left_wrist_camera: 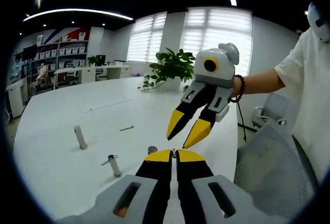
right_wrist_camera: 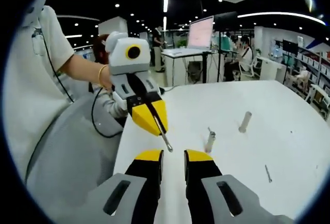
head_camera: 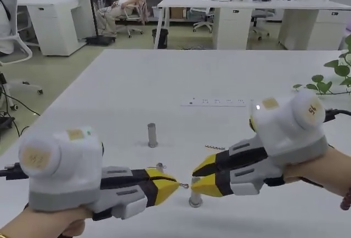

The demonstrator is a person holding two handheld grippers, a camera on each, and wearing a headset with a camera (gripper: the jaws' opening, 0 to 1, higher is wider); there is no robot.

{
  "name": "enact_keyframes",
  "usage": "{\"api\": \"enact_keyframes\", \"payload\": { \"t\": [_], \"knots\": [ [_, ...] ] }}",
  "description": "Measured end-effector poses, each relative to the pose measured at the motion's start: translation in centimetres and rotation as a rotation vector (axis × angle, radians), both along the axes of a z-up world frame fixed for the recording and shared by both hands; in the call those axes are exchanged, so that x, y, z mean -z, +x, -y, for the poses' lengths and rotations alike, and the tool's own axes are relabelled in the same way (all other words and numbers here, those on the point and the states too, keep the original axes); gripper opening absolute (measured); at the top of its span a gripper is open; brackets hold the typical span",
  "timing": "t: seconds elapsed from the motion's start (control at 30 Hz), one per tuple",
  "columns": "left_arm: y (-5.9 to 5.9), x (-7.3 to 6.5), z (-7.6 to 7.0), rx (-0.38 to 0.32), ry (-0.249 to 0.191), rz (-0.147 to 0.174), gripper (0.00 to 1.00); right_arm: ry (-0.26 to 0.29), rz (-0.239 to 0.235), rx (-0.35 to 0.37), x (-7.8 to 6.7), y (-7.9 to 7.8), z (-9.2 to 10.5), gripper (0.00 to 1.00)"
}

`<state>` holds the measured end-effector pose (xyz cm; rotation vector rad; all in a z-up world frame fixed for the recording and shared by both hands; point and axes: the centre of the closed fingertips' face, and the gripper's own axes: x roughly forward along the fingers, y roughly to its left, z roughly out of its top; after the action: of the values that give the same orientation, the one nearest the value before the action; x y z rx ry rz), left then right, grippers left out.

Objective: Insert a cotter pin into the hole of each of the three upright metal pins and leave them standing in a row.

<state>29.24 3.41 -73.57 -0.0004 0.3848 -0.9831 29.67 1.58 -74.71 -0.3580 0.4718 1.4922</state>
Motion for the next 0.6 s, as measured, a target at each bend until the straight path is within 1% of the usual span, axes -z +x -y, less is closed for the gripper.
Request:
{"api": "enact_keyframes", "payload": {
  "t": [0.33,0.37,0.43,0.53,0.6],
  "knots": [
    [-1.0,-0.7,0.5,0.075,-0.007,0.039,0.00,0.019,-0.026,-0.050,-0.1,-1.1,0.2,0.18],
    [-1.2,-0.9,0.5,0.082,-0.018,0.041,0.00,0.018,-0.027,-0.053,-0.1,-1.1,0.2,0.18],
    [-1.4,-1.1,0.6,0.092,-0.024,0.045,0.00,0.017,-0.030,-0.058,0.0,-1.2,0.2,0.18],
    [-1.8,-1.1,0.8,0.112,-0.026,0.048,0.00,0.023,-0.040,-0.060,0.0,-1.3,0.2,0.17],
    [-1.8,-1.1,0.8,0.116,-0.024,0.050,0.00,0.027,-0.050,-0.074,0.1,-1.5,0.2,0.17]
  ]
}}
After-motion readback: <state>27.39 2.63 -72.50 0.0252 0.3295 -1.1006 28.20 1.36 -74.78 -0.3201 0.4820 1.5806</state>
